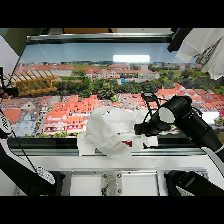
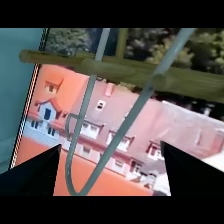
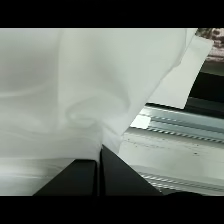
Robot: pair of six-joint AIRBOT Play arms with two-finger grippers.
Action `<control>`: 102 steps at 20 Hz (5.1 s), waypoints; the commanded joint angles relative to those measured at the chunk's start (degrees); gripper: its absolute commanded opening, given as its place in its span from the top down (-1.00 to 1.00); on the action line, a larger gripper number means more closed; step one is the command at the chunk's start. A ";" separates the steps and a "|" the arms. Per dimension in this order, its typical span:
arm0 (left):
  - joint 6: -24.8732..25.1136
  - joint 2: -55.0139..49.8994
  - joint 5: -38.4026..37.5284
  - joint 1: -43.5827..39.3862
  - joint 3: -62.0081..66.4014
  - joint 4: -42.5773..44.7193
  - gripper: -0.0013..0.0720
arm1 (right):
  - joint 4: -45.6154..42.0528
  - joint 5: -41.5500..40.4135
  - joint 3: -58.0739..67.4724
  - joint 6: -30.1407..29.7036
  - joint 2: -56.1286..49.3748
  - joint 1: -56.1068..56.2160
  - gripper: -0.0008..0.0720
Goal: Fold the clothes and pants, and hang the long-sleeved shirts on hangers.
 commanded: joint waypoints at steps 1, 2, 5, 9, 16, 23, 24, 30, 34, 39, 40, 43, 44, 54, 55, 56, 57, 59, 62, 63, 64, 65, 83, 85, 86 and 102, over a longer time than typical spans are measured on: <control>0.70 -6.14 -0.37 1.11 5.81 0.66 -0.89 | -0.02 0.04 -0.02 0.00 -0.02 0.04 0.92; 0.94 -6.97 0.68 1.64 6.29 0.61 -0.89 | 0.02 0.02 -0.02 0.00 -0.04 0.04 0.92; 2.23 -8.04 4.13 2.89 5.57 0.22 -0.89 | 0.00 0.02 -0.02 0.00 -0.02 0.04 0.92; 3.15 -8.07 11.04 3.15 2.64 0.17 -0.89 | -0.02 0.02 -0.02 0.00 -0.02 0.04 0.92; 3.10 -8.76 14.40 3.15 1.64 0.09 -0.73 | 0.00 0.02 -0.02 0.00 -0.02 0.04 0.92; 3.02 -8.68 14.14 2.82 1.66 0.02 0.61 | 0.00 0.02 -0.02 0.00 -0.02 0.04 0.92; 3.04 -8.68 14.08 2.84 1.66 -0.63 0.61 | 0.00 0.02 -0.02 0.00 -0.02 0.04 0.92; 3.08 -8.57 13.60 2.84 1.66 -1.31 0.91 | 0.00 0.02 -0.02 0.00 -0.02 0.04 0.92; 3.08 -7.72 12.74 2.84 1.66 -1.31 0.91 | 0.00 0.02 -0.02 0.00 -0.02 0.04 0.92; 3.04 -5.07 9.18 2.82 1.66 -1.36 0.91 | 0.00 0.02 -0.02 0.00 -0.02 0.04 0.92; 3.02 -4.26 8.33 2.82 1.64 -1.42 0.92 | 0.00 0.02 -0.02 0.00 -0.02 0.04 0.92; 2.82 -1.53 6.75 2.84 1.64 -1.46 0.92 | 0.00 0.02 -0.02 0.00 -0.02 0.04 0.92; 2.82 -0.55 6.38 2.84 1.64 -2.03 0.92 | 0.00 0.02 -0.02 0.00 -0.02 0.04 0.92; 2.86 13.46 2.75 -0.04 1.60 -10.19 0.91 | 0.00 0.04 -0.02 0.00 -0.02 0.04 0.92; 2.86 15.56 2.75 -0.74 1.60 -12.33 0.91 | 0.02 0.02 -0.02 0.00 -0.04 0.04 0.92; 2.86 17.73 2.40 -1.53 1.60 -14.40 0.91 | 0.00 0.02 -0.02 0.00 -0.02 0.04 0.92; 2.86 20.17 1.40 -2.60 1.60 -15.98 0.91 | 0.00 0.02 -0.02 0.00 -0.02 0.04 0.92; 2.82 24.96 -1.44 -5.27 1.60 -18.95 0.91 | 0.00 0.02 -0.02 0.00 -0.02 0.04 0.92; 2.86 31.87 -6.54 -10.19 1.60 -25.00 0.91 | 0.00 0.04 -0.02 0.00 -0.02 0.04 0.92; 2.89 33.97 -8.09 -11.98 1.60 -26.05 0.91 | 0.00 0.02 -0.02 0.00 -0.02 0.04 0.92; 3.08 36.15 -9.90 -13.99 1.60 -27.06 0.91 | 0.00 0.02 -0.02 0.00 -0.02 0.04 0.92; 3.13 37.99 -11.91 -15.98 1.60 -27.50 0.91 | 0.00 0.02 -0.02 0.00 -0.02 0.04 0.92; 59.12 65.18 -43.39 -26.18 -35.82 -35.80 0.92 | 0.00 0.04 -0.02 0.00 -0.02 0.04 0.92; 60.11 68.65 -44.30 -25.35 -41.24 -35.78 0.92 | 0.00 0.02 -0.02 0.00 -0.02 0.04 0.92; 60.28 70.18 -45.09 -25.42 -43.60 -35.85 0.91 | 0.00 0.04 -0.02 0.00 -0.02 0.04 0.92; 60.63 76.39 -47.10 -39.67 -55.41 -35.89 0.92 | 0.00 0.02 -0.02 0.00 -0.02 0.04 0.92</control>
